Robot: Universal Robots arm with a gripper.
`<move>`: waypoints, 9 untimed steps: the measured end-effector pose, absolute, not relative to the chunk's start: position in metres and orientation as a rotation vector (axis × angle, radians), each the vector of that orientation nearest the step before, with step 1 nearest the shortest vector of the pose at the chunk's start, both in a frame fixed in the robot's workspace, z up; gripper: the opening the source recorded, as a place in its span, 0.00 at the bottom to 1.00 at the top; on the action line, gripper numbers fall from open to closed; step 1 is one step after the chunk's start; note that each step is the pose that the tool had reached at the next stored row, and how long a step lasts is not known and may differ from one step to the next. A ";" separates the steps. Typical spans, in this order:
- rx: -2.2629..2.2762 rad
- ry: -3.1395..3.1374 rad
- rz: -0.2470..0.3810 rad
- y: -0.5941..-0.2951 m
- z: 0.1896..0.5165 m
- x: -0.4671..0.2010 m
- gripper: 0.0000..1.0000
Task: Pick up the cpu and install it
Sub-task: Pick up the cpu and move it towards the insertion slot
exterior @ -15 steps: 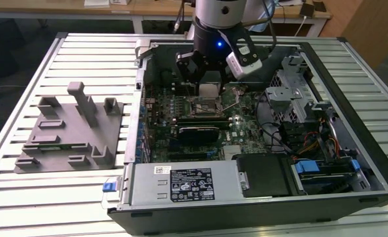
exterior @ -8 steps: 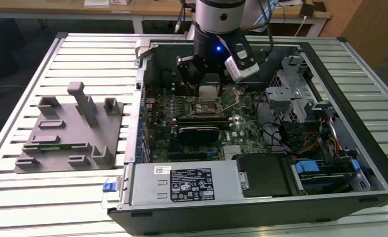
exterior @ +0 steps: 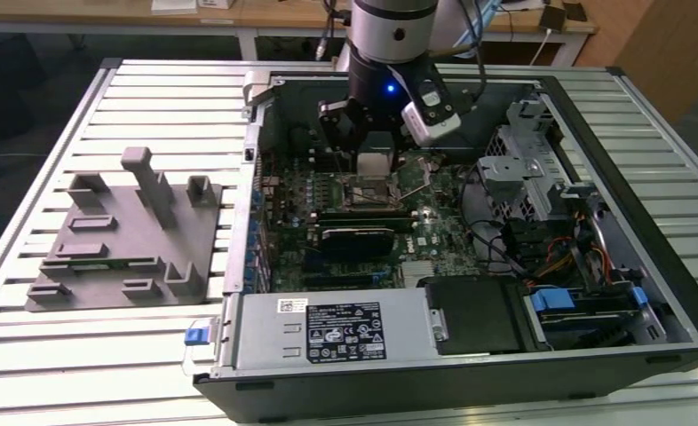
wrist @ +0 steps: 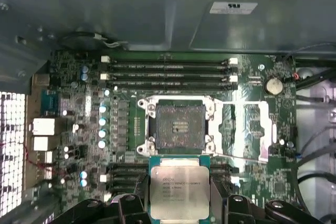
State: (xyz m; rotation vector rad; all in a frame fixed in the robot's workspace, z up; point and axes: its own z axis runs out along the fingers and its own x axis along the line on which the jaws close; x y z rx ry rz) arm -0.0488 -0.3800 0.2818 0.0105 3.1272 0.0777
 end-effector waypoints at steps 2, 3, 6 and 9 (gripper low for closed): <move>0.011 3.127 0.078 -0.376 0.280 -0.049 0.54; 0.011 3.127 0.078 -0.374 0.280 -0.049 0.54; 0.010 3.127 0.078 -0.368 0.278 -0.049 0.54; 0.010 3.127 0.078 -0.363 0.276 -0.049 0.54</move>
